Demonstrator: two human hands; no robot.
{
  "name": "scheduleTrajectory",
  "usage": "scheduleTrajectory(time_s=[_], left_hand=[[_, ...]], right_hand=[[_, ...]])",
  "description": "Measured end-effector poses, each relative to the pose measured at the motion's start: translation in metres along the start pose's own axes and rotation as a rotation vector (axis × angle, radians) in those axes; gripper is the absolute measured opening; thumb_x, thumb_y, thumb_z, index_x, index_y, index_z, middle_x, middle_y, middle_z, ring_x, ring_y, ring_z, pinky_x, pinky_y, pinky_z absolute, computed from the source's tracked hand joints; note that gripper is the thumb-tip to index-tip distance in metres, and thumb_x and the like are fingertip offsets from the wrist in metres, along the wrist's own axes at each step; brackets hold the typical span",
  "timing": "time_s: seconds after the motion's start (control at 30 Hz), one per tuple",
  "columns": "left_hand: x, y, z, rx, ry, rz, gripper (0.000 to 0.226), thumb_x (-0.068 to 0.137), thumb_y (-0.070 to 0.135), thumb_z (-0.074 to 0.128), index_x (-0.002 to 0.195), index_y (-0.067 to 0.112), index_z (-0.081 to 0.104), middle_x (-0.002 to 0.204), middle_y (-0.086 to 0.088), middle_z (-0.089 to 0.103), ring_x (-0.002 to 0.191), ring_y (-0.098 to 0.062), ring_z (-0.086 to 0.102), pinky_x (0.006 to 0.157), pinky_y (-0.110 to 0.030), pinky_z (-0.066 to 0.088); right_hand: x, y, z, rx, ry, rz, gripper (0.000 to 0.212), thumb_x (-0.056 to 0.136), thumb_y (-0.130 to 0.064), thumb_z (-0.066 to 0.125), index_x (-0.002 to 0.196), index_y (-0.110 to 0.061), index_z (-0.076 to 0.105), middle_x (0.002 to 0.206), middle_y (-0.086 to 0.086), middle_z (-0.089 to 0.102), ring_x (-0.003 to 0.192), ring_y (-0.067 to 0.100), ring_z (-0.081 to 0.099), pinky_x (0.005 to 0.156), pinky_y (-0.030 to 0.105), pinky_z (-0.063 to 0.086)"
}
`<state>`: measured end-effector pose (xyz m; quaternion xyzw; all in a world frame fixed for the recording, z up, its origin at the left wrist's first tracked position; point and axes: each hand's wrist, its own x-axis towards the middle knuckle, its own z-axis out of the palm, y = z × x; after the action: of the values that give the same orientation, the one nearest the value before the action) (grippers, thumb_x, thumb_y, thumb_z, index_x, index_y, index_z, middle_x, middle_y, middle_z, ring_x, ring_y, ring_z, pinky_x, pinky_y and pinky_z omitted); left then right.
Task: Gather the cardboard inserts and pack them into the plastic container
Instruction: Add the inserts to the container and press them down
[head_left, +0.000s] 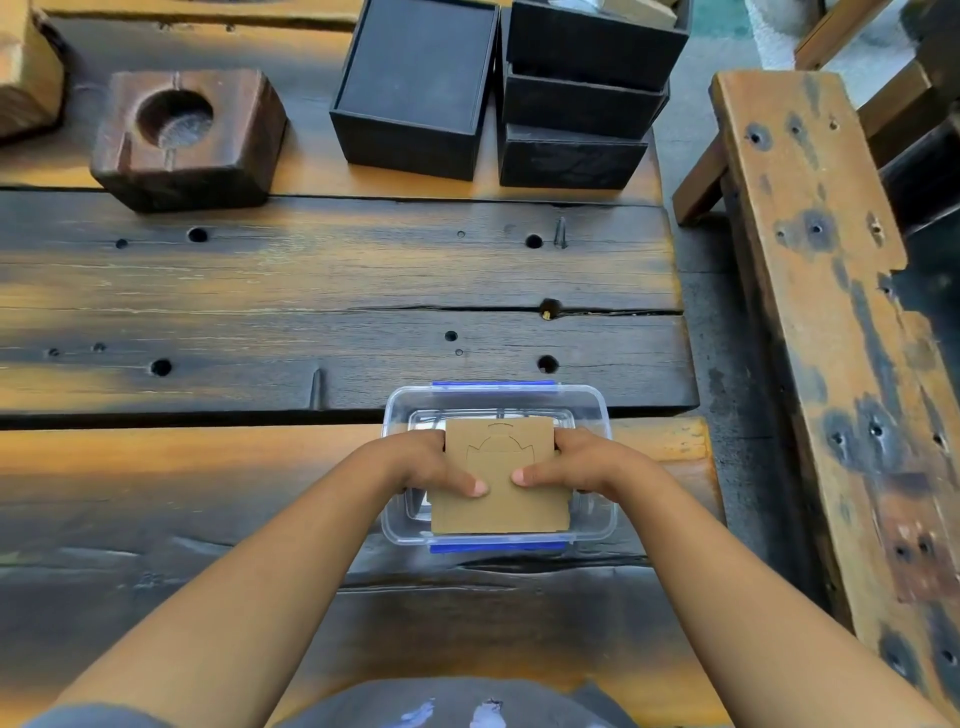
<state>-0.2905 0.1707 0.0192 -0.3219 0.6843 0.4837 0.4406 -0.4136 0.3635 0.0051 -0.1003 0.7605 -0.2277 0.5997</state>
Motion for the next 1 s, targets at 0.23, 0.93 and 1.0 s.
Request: scheduleTrajectory(time_s=[0.23, 0.93, 1.0], left_hand=[[-0.001, -0.001, 0.000, 0.059, -0.016, 0.035, 0.078, 0.067, 0.044, 0.086, 0.136, 0.024, 0.054, 0.134, 0.002, 0.061, 0.121, -0.023, 0.057, 0.109, -0.041, 0.043], [-0.004, 0.001, 0.000, 0.332, 0.020, -0.005, 0.070, 0.073, 0.034, 0.083, 0.133, 0.014, 0.052, 0.135, -0.003, 0.052, 0.120, -0.026, 0.055, 0.107, -0.040, 0.044], [-0.008, 0.003, 0.008, 0.363, 0.099, -0.032, 0.073, 0.072, 0.034, 0.084, 0.133, 0.010, 0.051, 0.135, -0.006, 0.048, 0.119, -0.029, 0.055, 0.105, -0.042, 0.046]], right_hand=[[-0.003, -0.004, -0.002, -0.069, -0.015, 0.006, 0.079, 0.065, -0.045, 0.086, 0.135, -0.027, 0.054, 0.132, -0.002, 0.060, 0.118, 0.022, 0.059, 0.102, 0.042, 0.050], [-0.013, -0.014, 0.003, -0.272, 0.028, 0.066, 0.077, 0.069, -0.043, 0.085, 0.133, -0.012, 0.055, 0.131, 0.003, 0.058, 0.116, 0.024, 0.058, 0.102, 0.040, 0.049], [-0.015, -0.015, 0.008, -0.274, 0.075, 0.073, 0.077, 0.069, -0.042, 0.086, 0.132, -0.010, 0.055, 0.131, 0.006, 0.059, 0.117, 0.025, 0.059, 0.103, 0.041, 0.048]])
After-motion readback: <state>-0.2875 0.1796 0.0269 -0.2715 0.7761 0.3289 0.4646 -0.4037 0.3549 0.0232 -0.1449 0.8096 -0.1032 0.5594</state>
